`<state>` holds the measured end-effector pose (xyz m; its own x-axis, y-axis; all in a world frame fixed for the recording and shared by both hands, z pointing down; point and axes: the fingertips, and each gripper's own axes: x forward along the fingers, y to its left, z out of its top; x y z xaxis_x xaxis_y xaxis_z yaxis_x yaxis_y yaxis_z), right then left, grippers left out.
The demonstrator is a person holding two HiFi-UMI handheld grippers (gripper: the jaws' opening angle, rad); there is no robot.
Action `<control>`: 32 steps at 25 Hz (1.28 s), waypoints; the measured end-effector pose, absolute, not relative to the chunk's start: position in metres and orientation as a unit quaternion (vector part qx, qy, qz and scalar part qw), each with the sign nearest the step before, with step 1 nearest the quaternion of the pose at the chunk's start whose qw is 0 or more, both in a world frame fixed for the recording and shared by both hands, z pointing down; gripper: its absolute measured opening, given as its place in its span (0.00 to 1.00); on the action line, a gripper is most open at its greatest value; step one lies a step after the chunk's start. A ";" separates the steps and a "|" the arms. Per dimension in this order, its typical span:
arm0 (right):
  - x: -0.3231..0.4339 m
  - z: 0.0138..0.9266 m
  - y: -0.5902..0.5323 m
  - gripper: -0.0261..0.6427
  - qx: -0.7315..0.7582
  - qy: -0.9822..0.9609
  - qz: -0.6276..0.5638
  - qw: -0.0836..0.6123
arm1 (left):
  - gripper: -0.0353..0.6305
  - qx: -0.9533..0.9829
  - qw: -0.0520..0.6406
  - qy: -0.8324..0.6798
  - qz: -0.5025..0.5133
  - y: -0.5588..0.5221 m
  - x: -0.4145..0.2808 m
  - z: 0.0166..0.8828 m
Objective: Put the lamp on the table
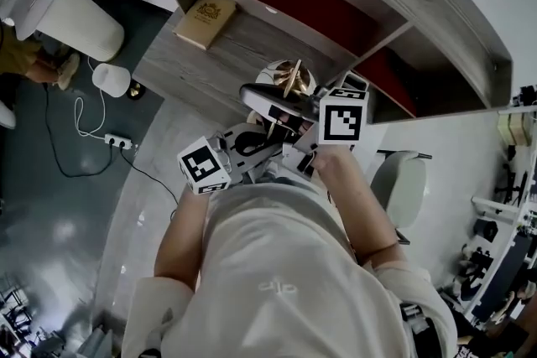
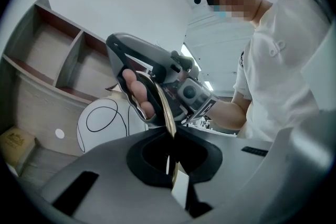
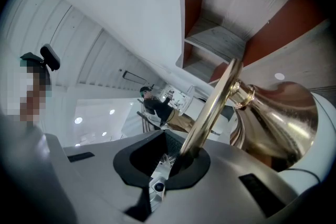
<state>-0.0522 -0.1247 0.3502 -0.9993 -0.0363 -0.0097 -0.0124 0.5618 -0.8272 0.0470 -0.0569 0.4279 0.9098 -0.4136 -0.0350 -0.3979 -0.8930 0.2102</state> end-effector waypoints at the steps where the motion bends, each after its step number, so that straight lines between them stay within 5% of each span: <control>1: -0.054 0.351 -0.131 0.08 -0.020 0.884 -0.468 0.014 | 0.07 0.974 0.100 -0.201 -0.038 -0.062 0.045 0.429; 32: -0.089 0.389 -0.260 0.08 -0.197 0.870 -0.450 0.035 | 0.07 0.993 0.115 -0.016 -0.003 -0.162 -0.005 0.463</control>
<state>-0.0892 -0.2601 0.3894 -0.9200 -0.3744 0.1162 -0.3113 0.5177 -0.7969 -0.0049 -0.1616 0.4635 0.9995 -0.0325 -0.0028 -0.0310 -0.9731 0.2283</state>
